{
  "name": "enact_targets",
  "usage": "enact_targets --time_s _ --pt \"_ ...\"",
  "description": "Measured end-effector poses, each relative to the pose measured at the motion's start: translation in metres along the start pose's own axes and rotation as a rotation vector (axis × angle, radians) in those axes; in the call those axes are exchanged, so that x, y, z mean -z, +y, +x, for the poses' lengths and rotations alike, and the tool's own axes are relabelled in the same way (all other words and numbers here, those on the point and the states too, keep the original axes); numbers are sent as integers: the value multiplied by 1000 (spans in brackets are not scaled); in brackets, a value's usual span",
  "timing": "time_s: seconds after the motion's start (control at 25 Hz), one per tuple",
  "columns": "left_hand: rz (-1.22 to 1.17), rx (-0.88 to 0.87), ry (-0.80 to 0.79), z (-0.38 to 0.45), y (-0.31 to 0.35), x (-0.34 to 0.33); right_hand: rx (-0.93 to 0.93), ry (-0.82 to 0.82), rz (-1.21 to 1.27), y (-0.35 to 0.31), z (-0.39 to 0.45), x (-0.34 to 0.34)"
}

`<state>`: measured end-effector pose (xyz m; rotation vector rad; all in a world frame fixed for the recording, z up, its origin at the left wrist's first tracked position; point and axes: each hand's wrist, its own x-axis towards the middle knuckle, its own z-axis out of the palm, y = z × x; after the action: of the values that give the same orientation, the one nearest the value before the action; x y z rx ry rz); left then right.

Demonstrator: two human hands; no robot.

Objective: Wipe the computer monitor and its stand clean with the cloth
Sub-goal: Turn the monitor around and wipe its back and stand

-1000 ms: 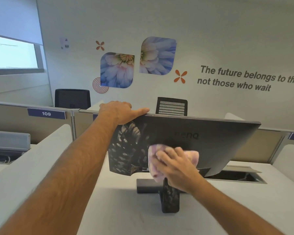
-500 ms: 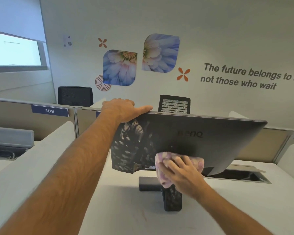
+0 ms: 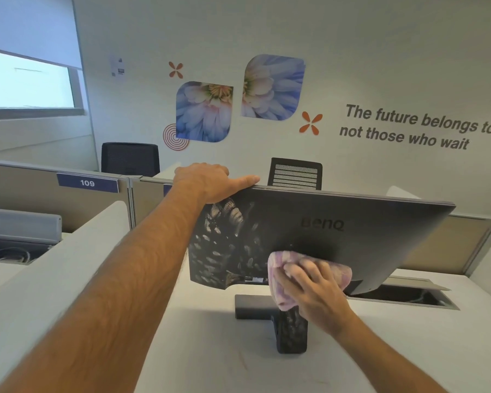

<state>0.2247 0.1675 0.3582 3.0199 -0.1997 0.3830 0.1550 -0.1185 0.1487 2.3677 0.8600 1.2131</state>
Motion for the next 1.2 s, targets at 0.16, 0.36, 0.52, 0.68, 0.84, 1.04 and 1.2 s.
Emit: enact_targets --time_s 0.16,0.36,0.52,0.68,0.84,1.04,1.2 --pt "4 3 1 -2 1 0 -26 30 -3 -4 5 -4" --pt "-3 2 -4 -2 0 0 139 -137 -33 -17 -7 -16" --pt "2 7 0 -1 0 0 24 38 -11 -16 10 -11" --pt "-1 9 1 -1 -1 0 169 -122 -58 -22 3 -20" --pt "5 6 -10 -2 1 1 134 -72 -33 -28 1 -22" --pt "12 2 -12 -3 0 2 150 -82 -37 -31 13 -25" --pt "12 -1 -8 -4 1 2 200 -158 -42 -38 7 -24"
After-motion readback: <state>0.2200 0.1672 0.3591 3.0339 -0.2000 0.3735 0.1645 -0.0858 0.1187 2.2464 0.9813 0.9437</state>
